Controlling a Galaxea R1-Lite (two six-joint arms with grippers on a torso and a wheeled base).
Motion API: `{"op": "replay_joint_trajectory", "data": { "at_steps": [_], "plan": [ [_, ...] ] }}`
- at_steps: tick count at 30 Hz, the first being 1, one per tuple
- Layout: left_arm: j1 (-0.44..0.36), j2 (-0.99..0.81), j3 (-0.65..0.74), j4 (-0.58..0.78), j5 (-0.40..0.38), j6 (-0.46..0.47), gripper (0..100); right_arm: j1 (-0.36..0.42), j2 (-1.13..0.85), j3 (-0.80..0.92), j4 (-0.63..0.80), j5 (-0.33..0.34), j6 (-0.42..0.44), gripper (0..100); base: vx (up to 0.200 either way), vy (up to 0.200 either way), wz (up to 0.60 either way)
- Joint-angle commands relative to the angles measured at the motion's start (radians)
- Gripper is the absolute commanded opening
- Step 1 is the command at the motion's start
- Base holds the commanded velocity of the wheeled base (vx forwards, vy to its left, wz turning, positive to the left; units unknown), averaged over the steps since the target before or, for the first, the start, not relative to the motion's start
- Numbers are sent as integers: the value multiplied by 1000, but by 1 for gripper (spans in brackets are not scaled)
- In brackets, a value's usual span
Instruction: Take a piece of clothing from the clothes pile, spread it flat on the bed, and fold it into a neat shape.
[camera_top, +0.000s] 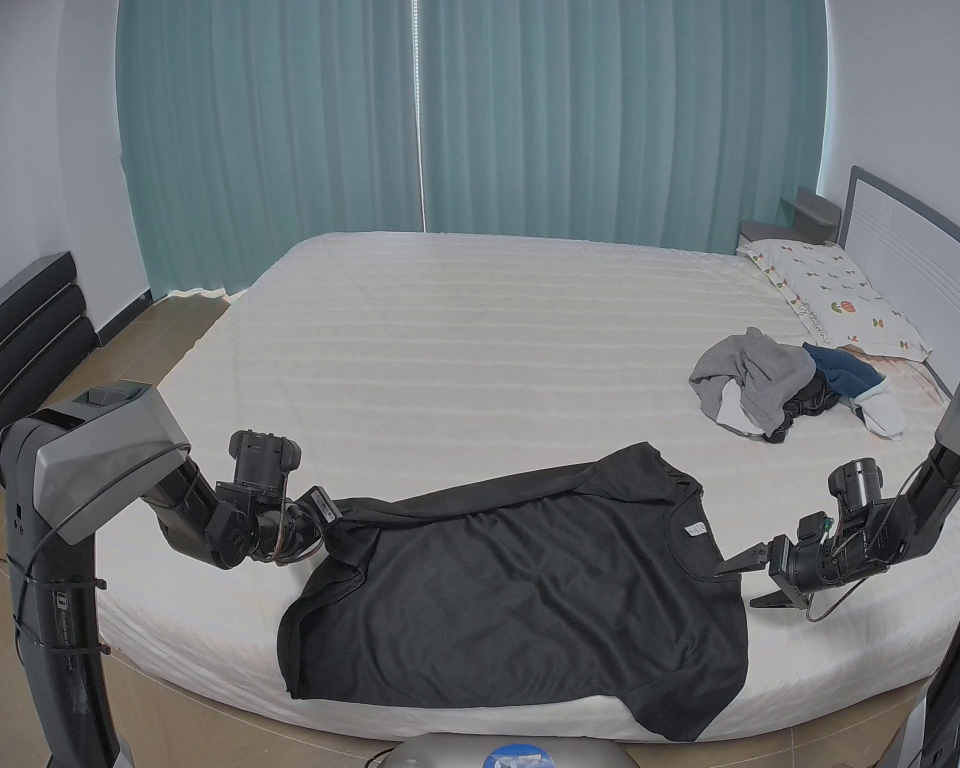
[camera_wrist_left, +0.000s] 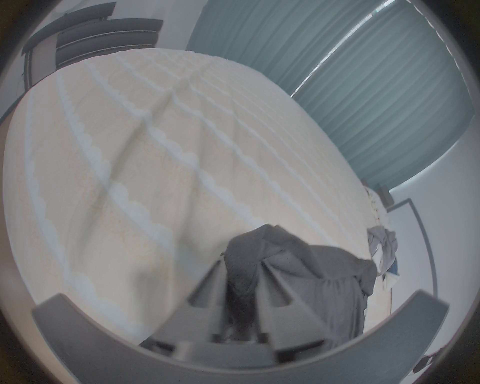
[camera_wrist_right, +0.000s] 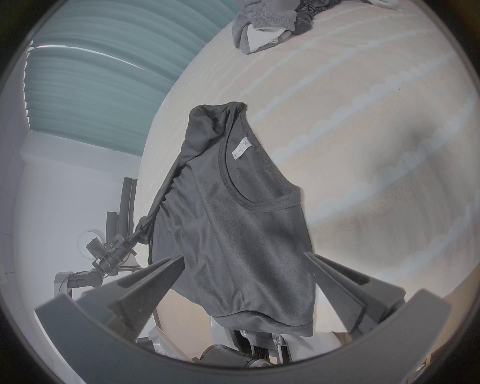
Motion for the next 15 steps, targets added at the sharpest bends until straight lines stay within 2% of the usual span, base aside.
{"op": "replay_joint_trajectory", "data": {
  "at_steps": [1,7,9,15],
  "plan": [
    [8,0,-26,-54,15,-30,0,1,0,0,0,0,0,100,0,0,0],
    [24,109,-163,-332,138,-161,0,18,11,-6,-3,0,1,100,0,0,0],
    [24,166,-180,-430,147,-165,0,32,12,-6,-3,0,1,100,0,0,0],
    [34,278,-278,-554,148,-167,0,61,20,-6,-3,-3,3,100,0,0,0]
  ]
}}
